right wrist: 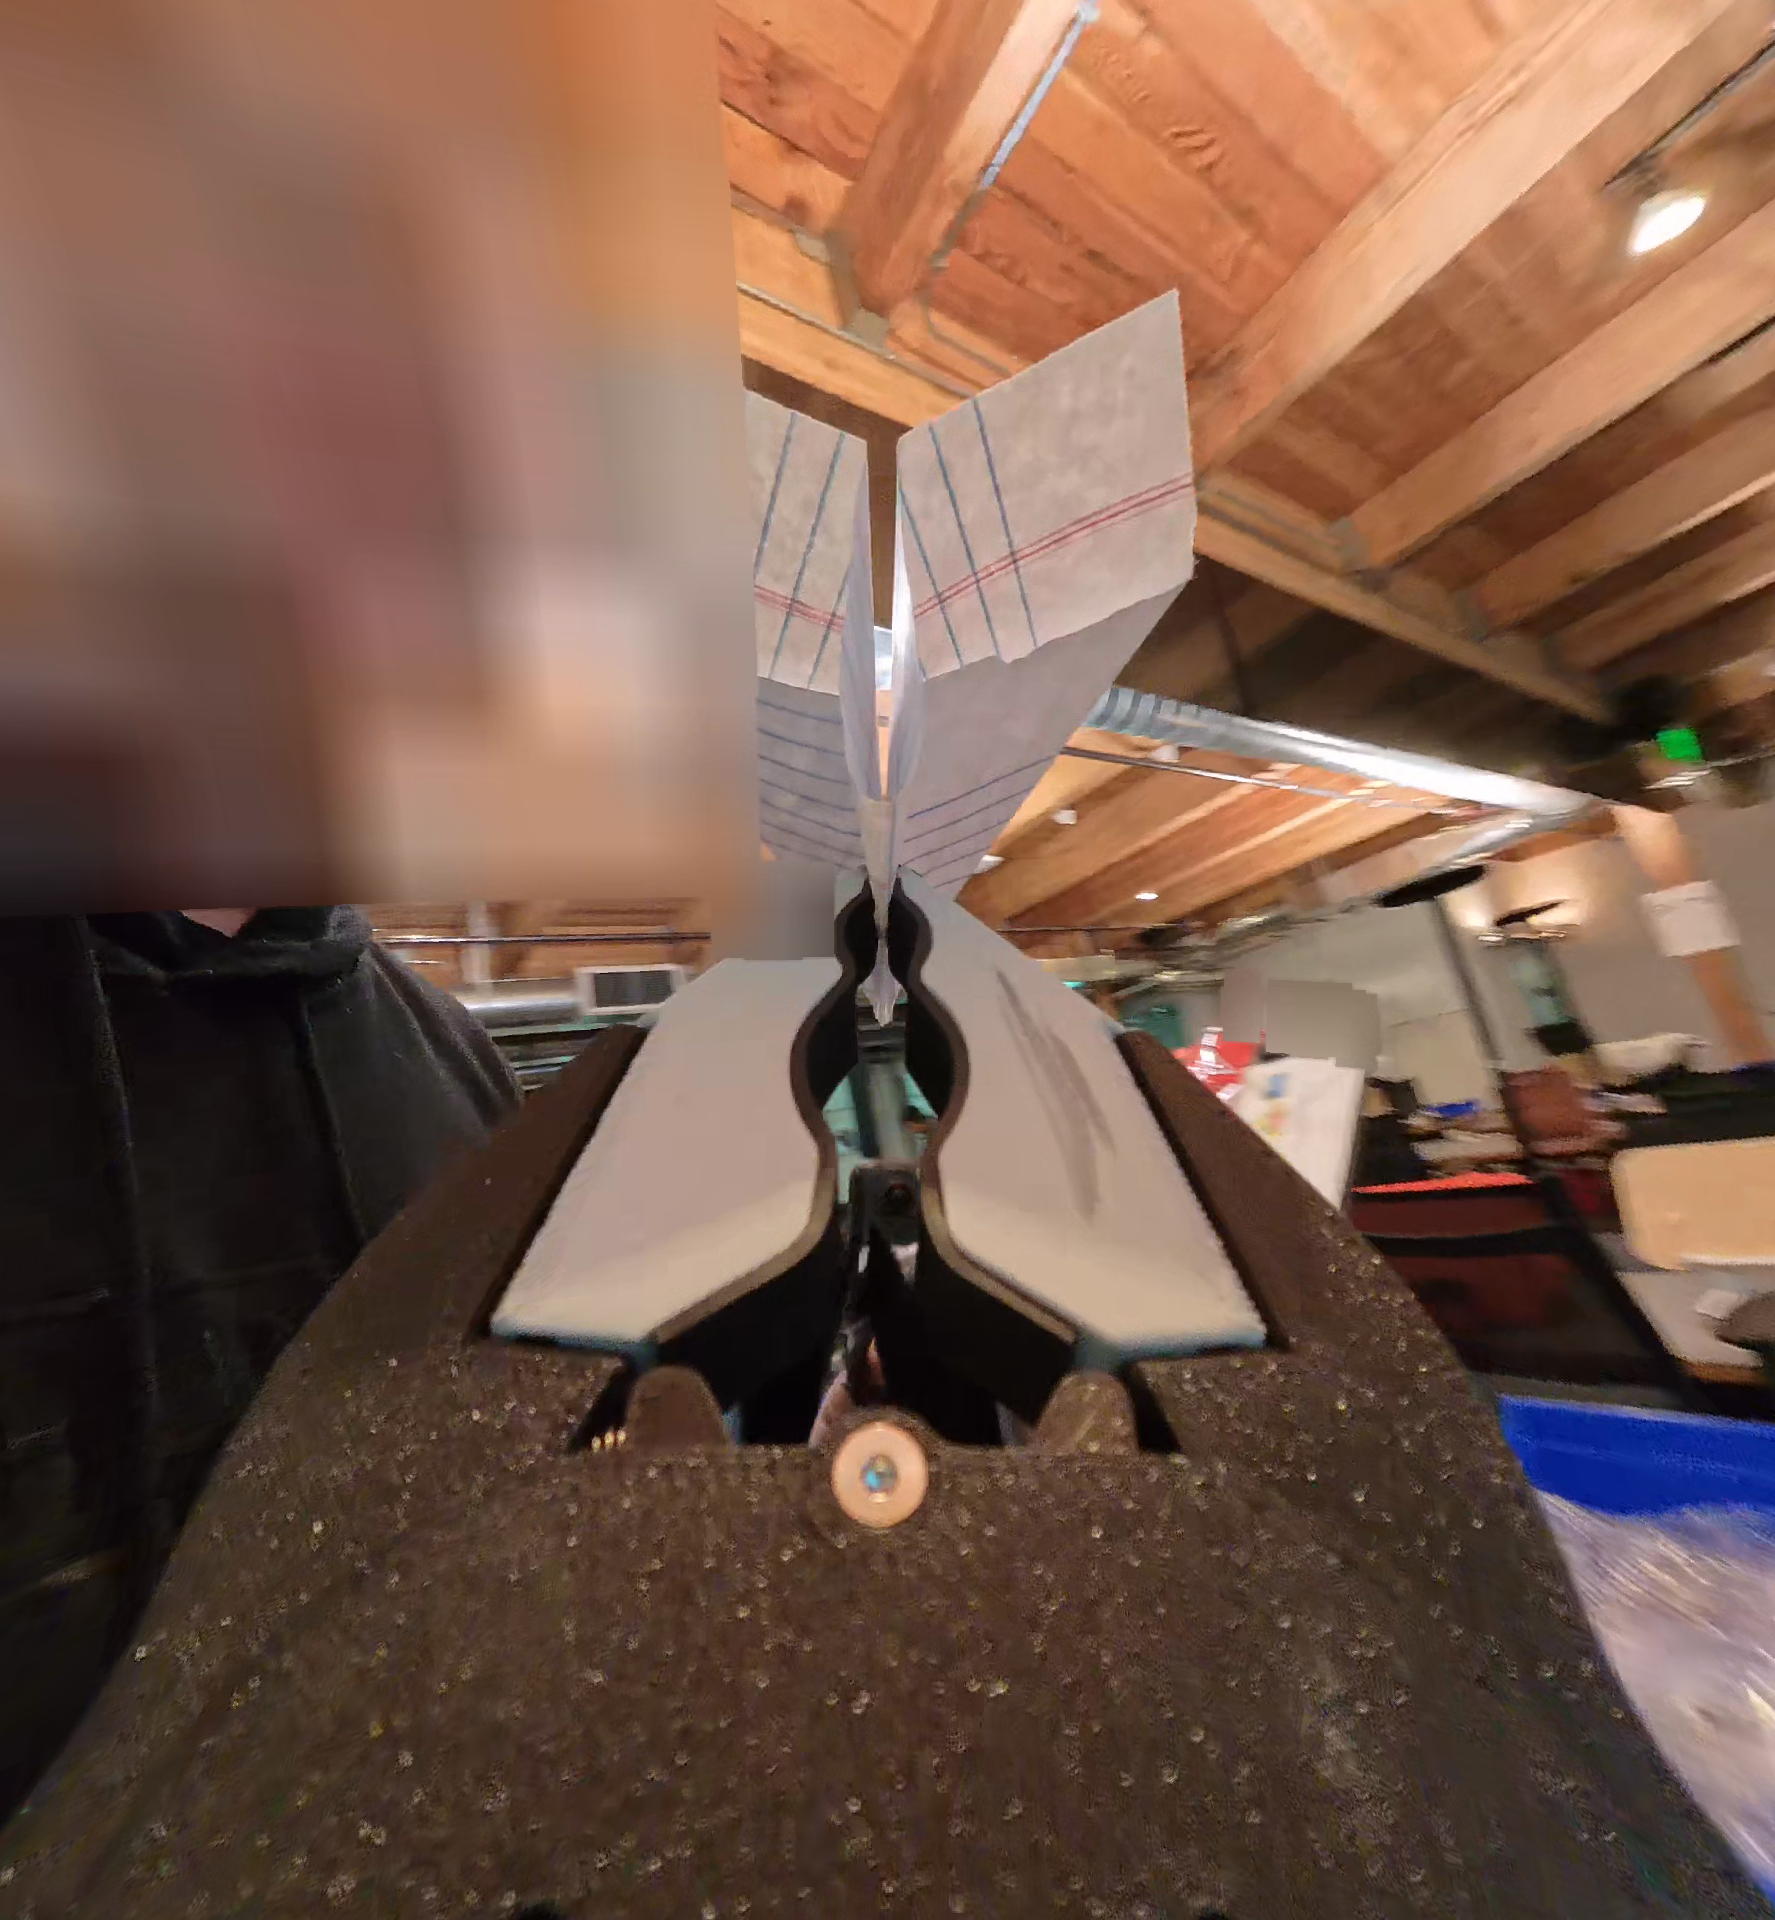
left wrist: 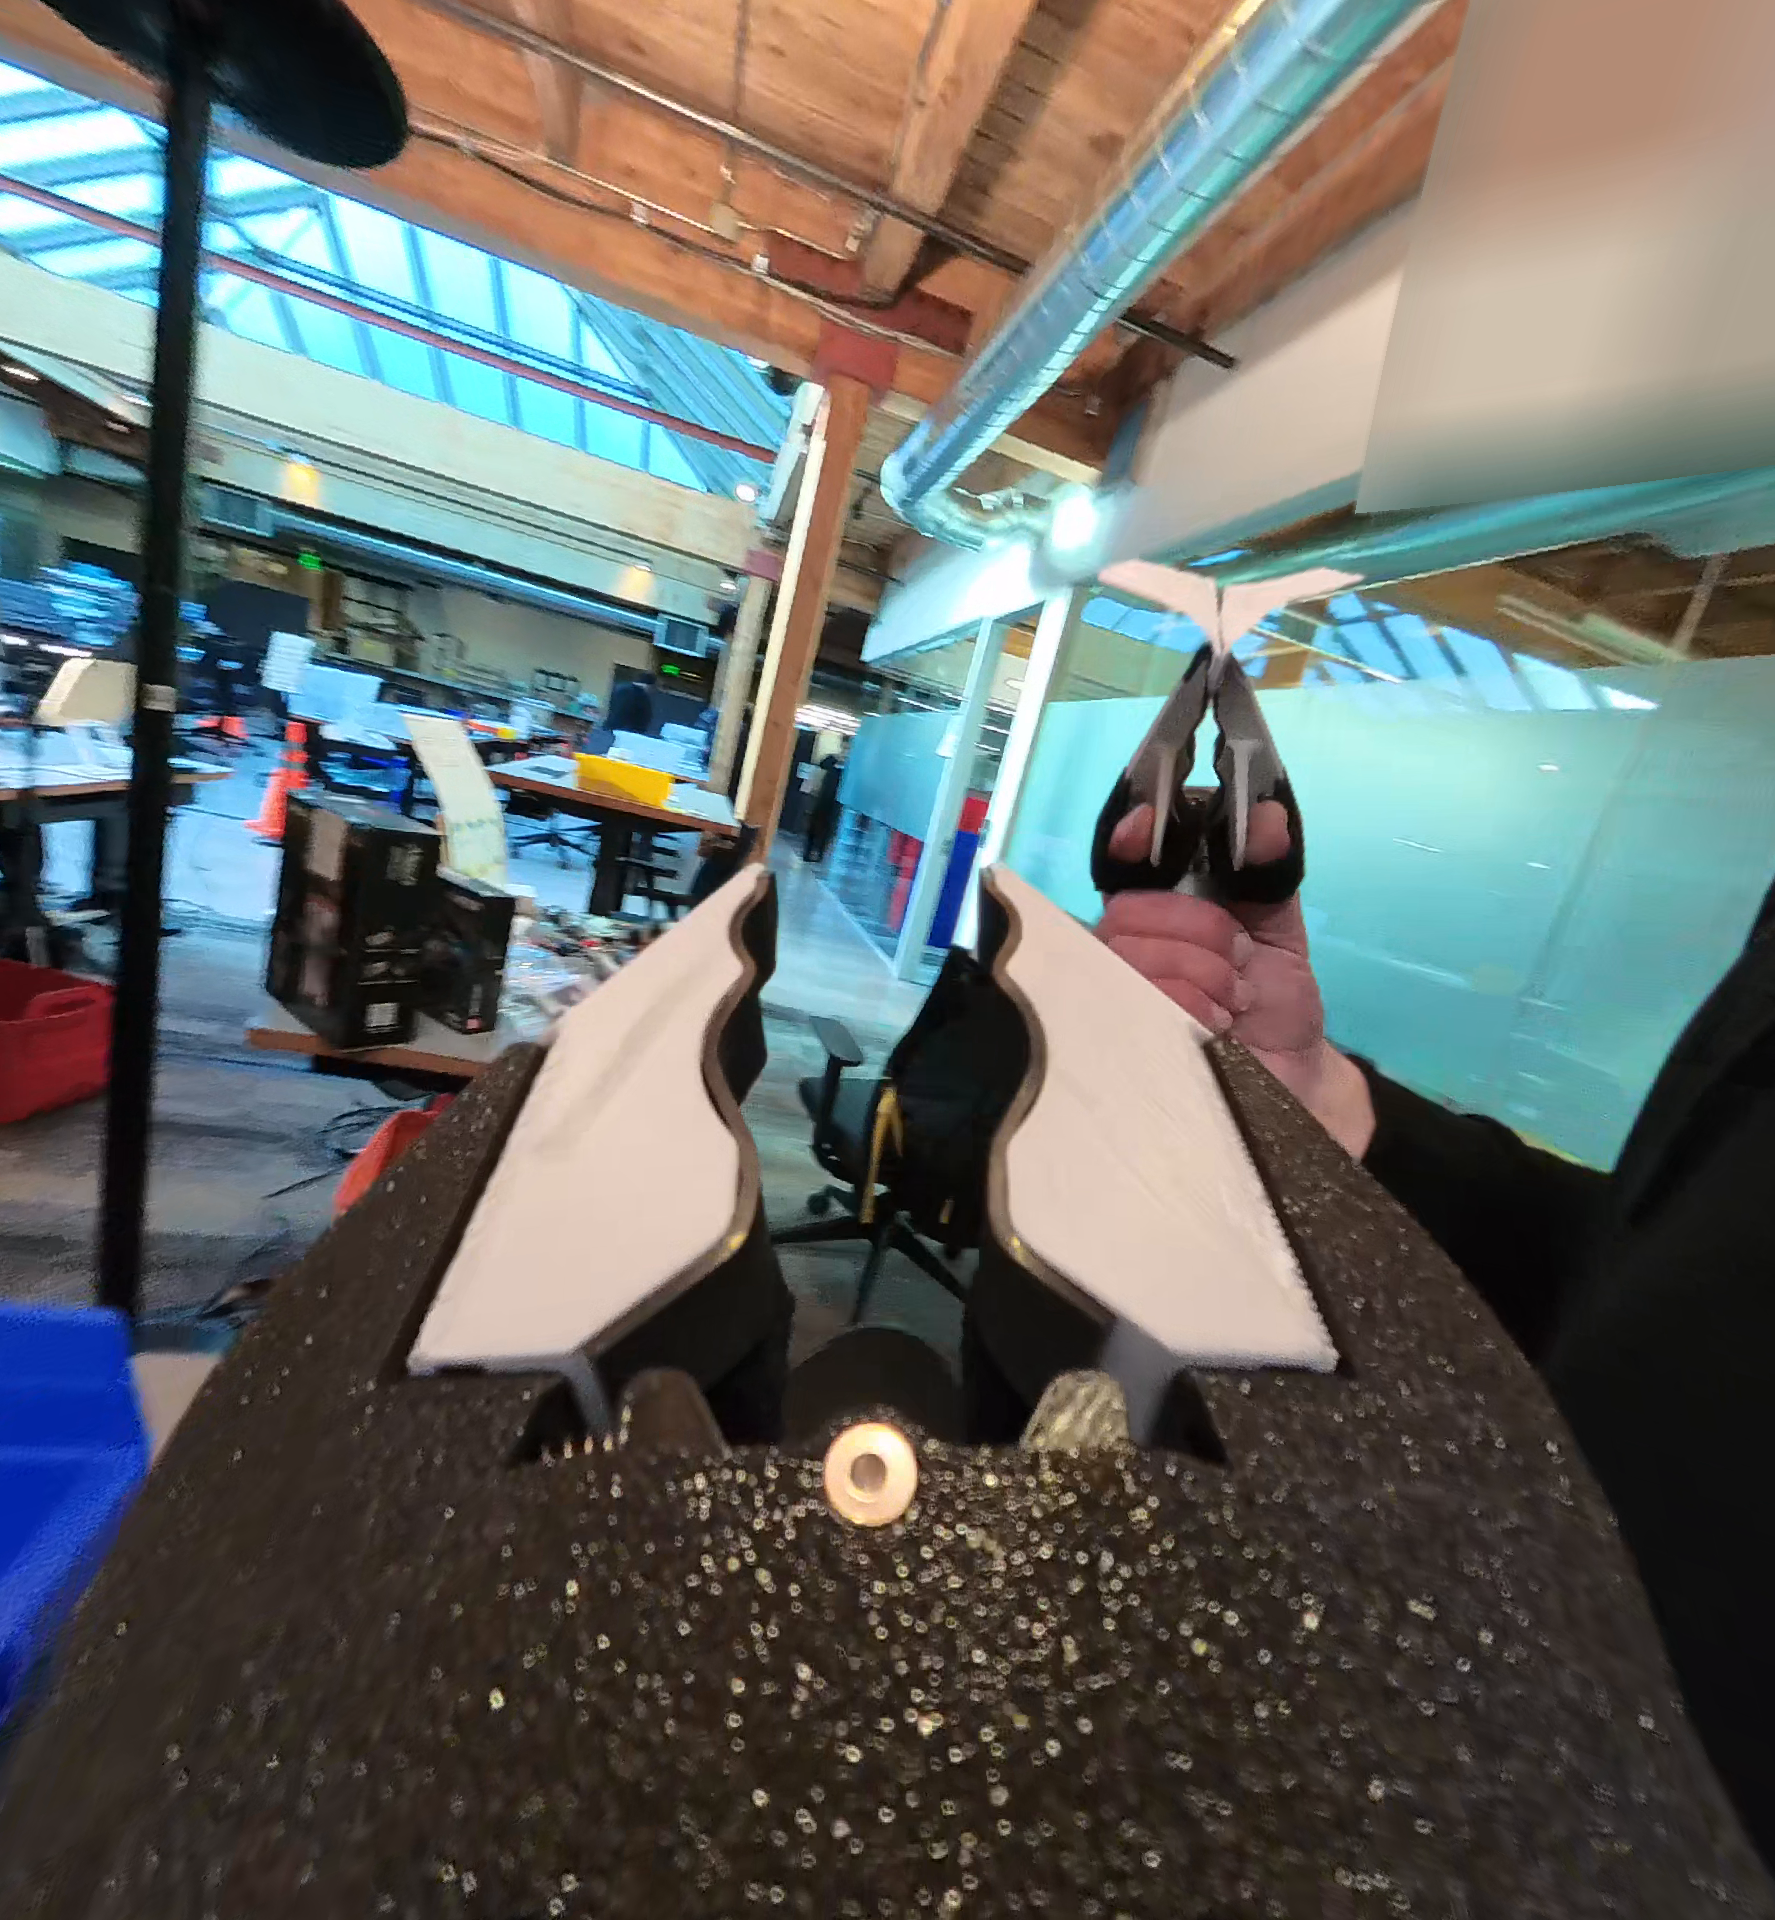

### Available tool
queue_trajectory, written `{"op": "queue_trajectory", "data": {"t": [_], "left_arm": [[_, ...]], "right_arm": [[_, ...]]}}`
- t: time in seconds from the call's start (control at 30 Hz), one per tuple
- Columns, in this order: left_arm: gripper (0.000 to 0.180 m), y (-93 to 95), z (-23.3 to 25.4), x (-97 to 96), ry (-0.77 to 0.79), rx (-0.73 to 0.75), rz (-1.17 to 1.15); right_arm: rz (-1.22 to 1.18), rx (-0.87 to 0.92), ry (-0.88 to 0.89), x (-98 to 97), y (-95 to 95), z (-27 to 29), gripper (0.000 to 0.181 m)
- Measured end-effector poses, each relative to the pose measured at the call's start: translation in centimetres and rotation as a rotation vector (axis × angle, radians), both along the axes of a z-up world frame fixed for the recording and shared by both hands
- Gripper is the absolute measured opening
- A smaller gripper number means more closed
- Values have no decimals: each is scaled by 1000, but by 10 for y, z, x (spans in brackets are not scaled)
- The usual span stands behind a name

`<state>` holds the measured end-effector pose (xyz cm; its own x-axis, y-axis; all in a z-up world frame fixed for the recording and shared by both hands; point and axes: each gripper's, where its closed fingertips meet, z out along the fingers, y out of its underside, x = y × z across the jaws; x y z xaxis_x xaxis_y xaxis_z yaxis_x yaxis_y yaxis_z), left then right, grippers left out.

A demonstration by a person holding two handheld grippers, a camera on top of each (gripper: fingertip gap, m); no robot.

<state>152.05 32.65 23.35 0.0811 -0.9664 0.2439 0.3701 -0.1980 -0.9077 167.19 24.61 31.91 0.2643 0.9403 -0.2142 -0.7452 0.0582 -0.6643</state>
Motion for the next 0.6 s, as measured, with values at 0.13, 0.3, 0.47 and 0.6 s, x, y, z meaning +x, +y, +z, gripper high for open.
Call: {"op": "queue_trajectory", "data": {"t": [0.13, 0.3, 0.47, 0.6], "left_arm": [[40, -2, 7, 38, -25, 10, -148], [40, -14, 19, 88, 9, 58, -247], [42, -38, 40, 156, 81, 127, -316], [43, -74, 53, 247, 169, 196, -379]], "right_arm": [[-200, -79, -29, 36, -38, -17, 0], [-369, -124, 5, 84, -86, -30, 0], [-499, -70, 26, 157, -145, -28, 0], [-614, -3, 2, 233, -213, -17, 0]]}}
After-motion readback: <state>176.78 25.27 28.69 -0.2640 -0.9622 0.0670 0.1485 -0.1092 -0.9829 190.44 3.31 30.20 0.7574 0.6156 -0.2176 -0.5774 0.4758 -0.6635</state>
